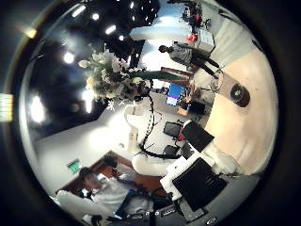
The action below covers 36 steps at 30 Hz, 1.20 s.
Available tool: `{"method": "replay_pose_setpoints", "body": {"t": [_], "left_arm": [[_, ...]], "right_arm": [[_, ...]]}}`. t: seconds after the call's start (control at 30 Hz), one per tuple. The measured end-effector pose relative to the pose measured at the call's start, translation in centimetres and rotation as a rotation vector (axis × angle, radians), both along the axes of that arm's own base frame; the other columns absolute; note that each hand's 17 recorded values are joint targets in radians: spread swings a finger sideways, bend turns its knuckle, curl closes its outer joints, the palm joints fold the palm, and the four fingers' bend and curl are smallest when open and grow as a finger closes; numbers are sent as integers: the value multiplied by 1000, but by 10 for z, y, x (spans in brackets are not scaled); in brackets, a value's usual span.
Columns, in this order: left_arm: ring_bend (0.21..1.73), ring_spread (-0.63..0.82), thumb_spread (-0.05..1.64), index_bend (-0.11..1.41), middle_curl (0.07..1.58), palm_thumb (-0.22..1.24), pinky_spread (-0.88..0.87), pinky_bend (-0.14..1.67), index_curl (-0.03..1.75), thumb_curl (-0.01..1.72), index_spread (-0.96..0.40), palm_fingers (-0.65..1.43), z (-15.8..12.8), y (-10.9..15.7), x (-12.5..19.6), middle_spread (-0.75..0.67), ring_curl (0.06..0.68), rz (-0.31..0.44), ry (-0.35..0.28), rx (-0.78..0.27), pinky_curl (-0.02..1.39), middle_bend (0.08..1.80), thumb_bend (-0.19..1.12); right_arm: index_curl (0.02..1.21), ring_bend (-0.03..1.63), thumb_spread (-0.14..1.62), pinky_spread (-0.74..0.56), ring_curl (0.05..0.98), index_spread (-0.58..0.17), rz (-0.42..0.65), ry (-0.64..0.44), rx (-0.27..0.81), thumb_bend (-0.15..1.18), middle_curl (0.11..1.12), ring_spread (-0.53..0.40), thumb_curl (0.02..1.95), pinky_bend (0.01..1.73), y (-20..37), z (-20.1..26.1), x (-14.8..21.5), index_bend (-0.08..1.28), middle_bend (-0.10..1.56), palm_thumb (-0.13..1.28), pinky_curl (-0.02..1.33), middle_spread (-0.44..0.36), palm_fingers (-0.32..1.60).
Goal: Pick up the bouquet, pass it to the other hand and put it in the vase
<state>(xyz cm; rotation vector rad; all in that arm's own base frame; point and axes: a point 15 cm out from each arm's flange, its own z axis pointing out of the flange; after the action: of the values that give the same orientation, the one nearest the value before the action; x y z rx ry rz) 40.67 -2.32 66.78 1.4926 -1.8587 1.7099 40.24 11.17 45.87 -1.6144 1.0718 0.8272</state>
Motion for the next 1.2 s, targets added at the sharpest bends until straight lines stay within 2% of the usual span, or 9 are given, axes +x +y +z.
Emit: {"method": "replay_pose_setpoints", "body": {"t": [0.23,0.83,1.0,1.2], "left_arm": [[1483,-397,1063,812,926,905,-448,1448,1115,755,-669,1114,-16,13,8,-487,555,16,27,-17,655,1192,-9],[1481,-397,1067,805,926,901,-459,1415,1125,767,-689,1117,-45,27,31,-488,555,36,57,-50,701,1189,-9],[1480,-397,1071,804,926,899,-462,1410,1126,769,-692,1117,-65,25,44,-488,556,23,76,-79,714,1189,-9],[1480,-397,1074,802,926,898,-464,1401,1128,770,-696,1117,-72,24,53,-490,556,16,79,-101,728,1193,-9]], "right_arm": [[363,529,998,408,230,-298,0,-1,-2,-21,339,147,580,466,0,1,-1,173,240,884,358,41,189],[330,490,1004,402,226,-299,-1,-1,-3,-20,347,155,569,433,0,2,-2,171,195,883,314,51,218],[329,483,1005,402,226,-297,-2,1,-12,-20,345,155,567,430,-1,2,-3,173,191,883,308,51,223],[328,476,1006,401,227,-293,2,-3,-11,-20,342,155,566,428,-1,2,-4,173,191,883,302,51,227]]}}
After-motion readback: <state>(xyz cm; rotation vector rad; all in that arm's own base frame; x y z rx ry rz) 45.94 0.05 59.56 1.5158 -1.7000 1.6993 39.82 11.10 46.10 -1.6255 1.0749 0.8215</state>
